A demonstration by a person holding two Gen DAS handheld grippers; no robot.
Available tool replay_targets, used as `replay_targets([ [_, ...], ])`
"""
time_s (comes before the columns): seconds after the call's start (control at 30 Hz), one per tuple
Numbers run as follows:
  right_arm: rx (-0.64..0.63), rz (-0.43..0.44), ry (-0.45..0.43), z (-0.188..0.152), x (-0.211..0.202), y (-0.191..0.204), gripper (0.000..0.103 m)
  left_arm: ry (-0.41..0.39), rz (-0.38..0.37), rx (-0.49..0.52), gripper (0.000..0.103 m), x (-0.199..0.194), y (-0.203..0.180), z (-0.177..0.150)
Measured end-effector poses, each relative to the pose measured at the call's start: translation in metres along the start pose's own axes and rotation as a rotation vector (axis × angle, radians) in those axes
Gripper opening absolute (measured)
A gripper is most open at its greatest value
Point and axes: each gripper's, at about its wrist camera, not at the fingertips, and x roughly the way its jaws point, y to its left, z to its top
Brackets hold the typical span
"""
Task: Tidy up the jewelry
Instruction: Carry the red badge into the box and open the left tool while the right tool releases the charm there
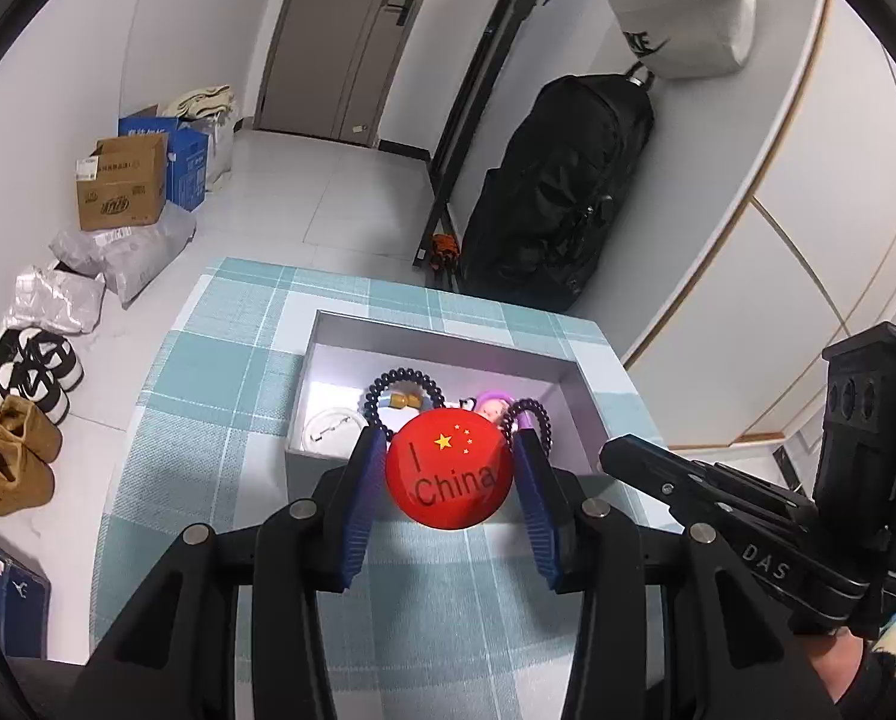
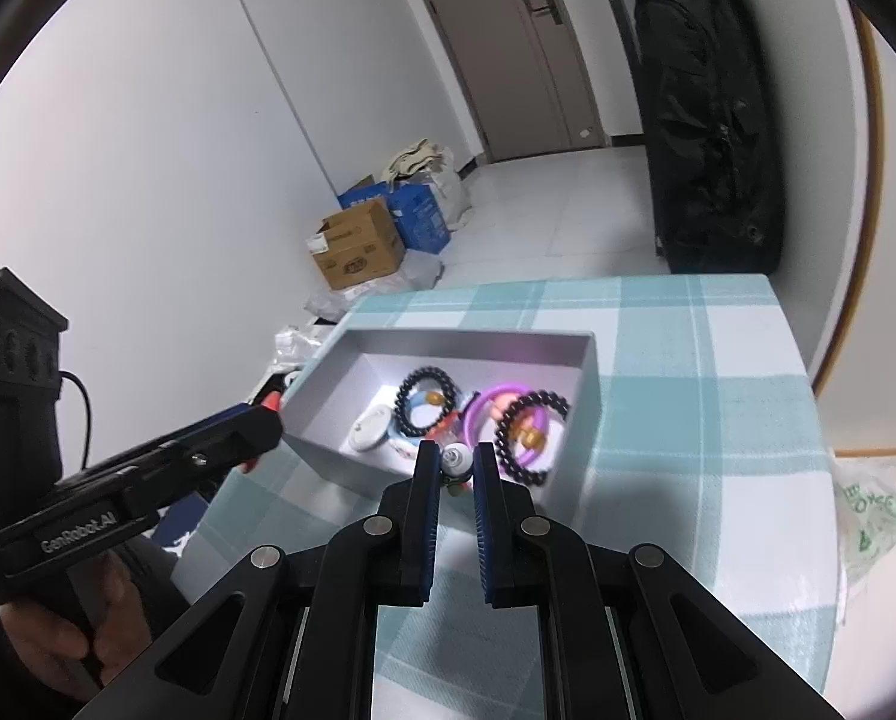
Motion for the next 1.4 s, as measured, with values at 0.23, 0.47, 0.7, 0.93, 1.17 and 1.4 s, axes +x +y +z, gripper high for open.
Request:
replay_targets([
  [0.23, -0.015, 0.027, -0.005, 0.013, 0.01, 0.001, 0.01, -0.001, -0.02, -0.028, 0.038, 0.01, 0.007, 0.013],
  [0.47, -0.016, 0.049, 0.008, 0.023, 0.021, -0.001, 0.01, 0.019, -0.04, -0.052, 0.038, 0.02, 0.011, 0.021],
  [0.7, -0.014, 0.057, 0.03, 0.03, 0.034, -0.008, 0.01, 0.062, -0.044, -0.052, 0.038, 0.038, 0.012, 0.028],
  [0.93, -0.014, 0.066, 0.047, 0.033, 0.043, -0.013, 0.01, 0.097, -0.047, -0.063, 0.038, 0.051, 0.012, 0.032],
  [1.17, 0.005, 0.076, 0.06, 0.033, 0.048, -0.018, 0.01, 0.135, -0.036, -0.047, 0.038, 0.061, 0.013, 0.028],
  [1.4, 0.006, 0.079, 0.065, 0.033, 0.047, -0.017, 0.01, 0.135, -0.034, -0.027, 0.038, 0.061, 0.008, 0.028],
])
